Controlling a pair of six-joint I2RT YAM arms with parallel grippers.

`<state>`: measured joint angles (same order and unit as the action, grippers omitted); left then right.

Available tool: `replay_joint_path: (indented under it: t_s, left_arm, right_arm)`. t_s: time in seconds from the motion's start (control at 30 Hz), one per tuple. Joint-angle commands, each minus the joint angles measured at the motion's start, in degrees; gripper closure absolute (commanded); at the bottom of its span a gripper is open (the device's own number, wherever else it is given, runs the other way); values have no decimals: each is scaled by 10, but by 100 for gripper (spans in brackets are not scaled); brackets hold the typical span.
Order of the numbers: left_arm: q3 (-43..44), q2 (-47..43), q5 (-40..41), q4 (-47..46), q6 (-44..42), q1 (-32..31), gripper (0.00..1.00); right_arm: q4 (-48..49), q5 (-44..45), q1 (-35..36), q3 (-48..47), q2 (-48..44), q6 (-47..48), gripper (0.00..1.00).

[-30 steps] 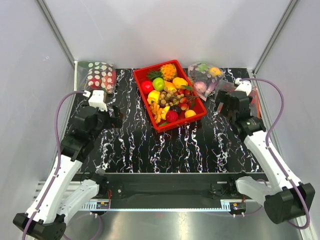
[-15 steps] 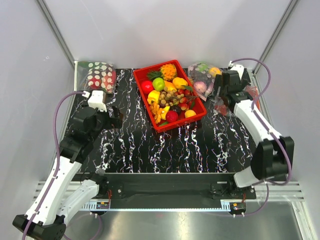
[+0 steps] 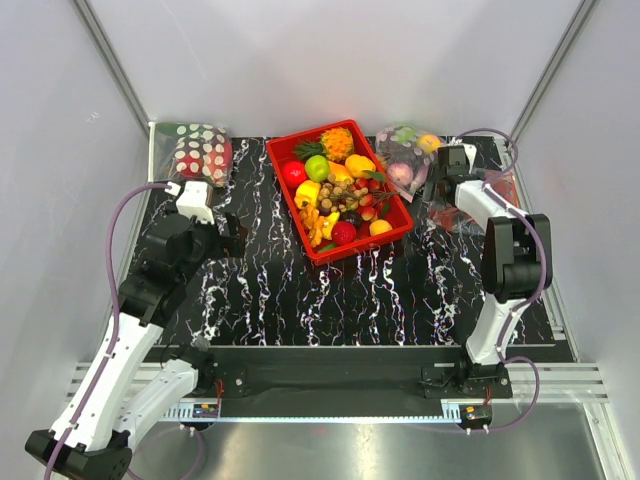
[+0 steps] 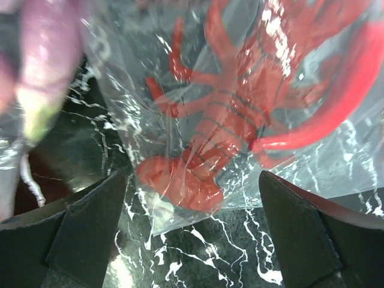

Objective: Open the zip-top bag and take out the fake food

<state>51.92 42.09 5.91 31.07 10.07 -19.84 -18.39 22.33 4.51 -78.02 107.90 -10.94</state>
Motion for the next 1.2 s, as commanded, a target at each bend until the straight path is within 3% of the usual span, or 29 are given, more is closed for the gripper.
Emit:
replay_joint_path:
  t_s: [0.0,0.07,0.27,0.3,0.33,0.43,0.53,0.83,1.17]
  left_arm:
    - [10,-4,-15,-23,-6,0,1]
    - [10,-5,-17,-23,-6,0,1]
    - [8,-7,-22,-24,-6,0,1]
    - [8,-8,-22,-24,-6,1,1]
    - [9,-8,-22,-24,-6,0,1]
    - [9,-7,-22,-24,-4,0,1]
    - [9,-8,-12,-22,-3,0,1]
    - [1,-20,-12,-37,6,0,1]
    - [-16,-31,-116,-122,128,-20,1]
  right_arm:
    - [-12,8,-7,-38,20,-23,2]
    - [-21,8,-13,-41,28,-28,5]
    - [-21,-53,-40,-36,42,-40,35]
    - [-26,-64,-42,-38,46,-44,43]
    - [-30,-65,-42,-39,48,-45,61]
    - [-41,-66,-64,-31,31,-47,88]
    - [-45,-57,-66,-7,-12,-44,100]
    - [-69,-69,-66,113,-224,-62,100]
    - [-95,-221,-65,189,-456,-93,100]
